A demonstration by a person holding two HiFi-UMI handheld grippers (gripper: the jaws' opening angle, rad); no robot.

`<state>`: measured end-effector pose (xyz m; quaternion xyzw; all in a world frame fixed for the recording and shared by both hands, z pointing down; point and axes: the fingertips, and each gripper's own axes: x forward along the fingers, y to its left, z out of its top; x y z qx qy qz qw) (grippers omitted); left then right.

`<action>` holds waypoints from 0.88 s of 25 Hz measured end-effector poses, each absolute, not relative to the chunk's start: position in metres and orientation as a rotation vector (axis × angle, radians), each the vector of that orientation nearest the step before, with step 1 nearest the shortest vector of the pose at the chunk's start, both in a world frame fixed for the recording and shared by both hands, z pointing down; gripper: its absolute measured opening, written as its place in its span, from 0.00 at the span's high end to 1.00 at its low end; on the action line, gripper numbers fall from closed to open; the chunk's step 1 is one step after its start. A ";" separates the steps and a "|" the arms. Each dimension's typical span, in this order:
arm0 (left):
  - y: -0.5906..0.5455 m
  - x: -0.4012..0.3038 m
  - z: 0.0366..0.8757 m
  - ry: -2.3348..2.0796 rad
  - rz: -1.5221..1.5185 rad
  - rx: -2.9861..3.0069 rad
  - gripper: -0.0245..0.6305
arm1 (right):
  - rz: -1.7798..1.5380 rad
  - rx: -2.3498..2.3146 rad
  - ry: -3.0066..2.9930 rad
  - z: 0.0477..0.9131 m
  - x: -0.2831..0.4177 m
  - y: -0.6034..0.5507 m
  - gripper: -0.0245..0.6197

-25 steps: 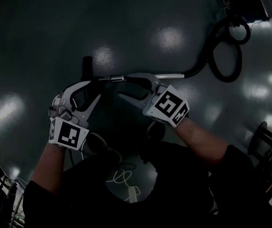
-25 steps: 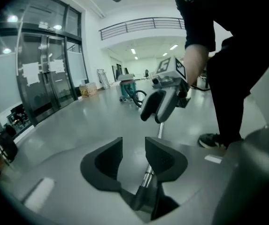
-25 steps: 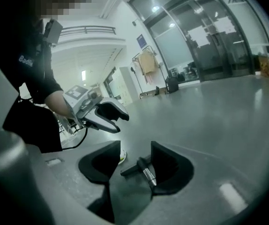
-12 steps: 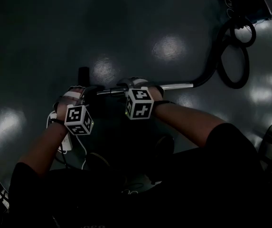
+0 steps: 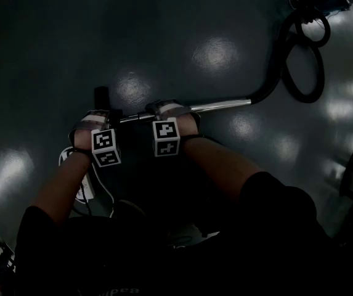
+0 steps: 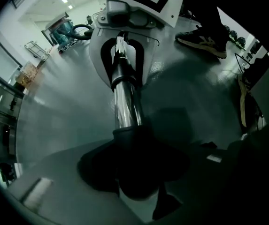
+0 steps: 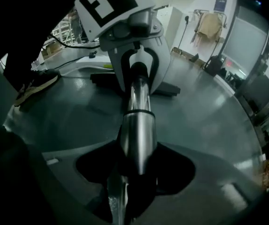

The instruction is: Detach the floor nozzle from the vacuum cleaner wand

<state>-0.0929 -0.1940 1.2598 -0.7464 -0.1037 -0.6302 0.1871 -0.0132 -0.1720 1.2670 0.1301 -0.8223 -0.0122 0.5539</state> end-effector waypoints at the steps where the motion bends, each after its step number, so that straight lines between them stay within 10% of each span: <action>1: -0.194 -0.092 1.260 -0.288 -1.785 -2.116 0.67 | -0.021 0.298 -1.947 1.268 -0.013 -0.173 0.60; 22: -0.149 -0.093 1.175 -0.895 -1.995 -2.891 0.70 | 0.016 0.130 -2.016 1.213 -0.025 -0.150 0.62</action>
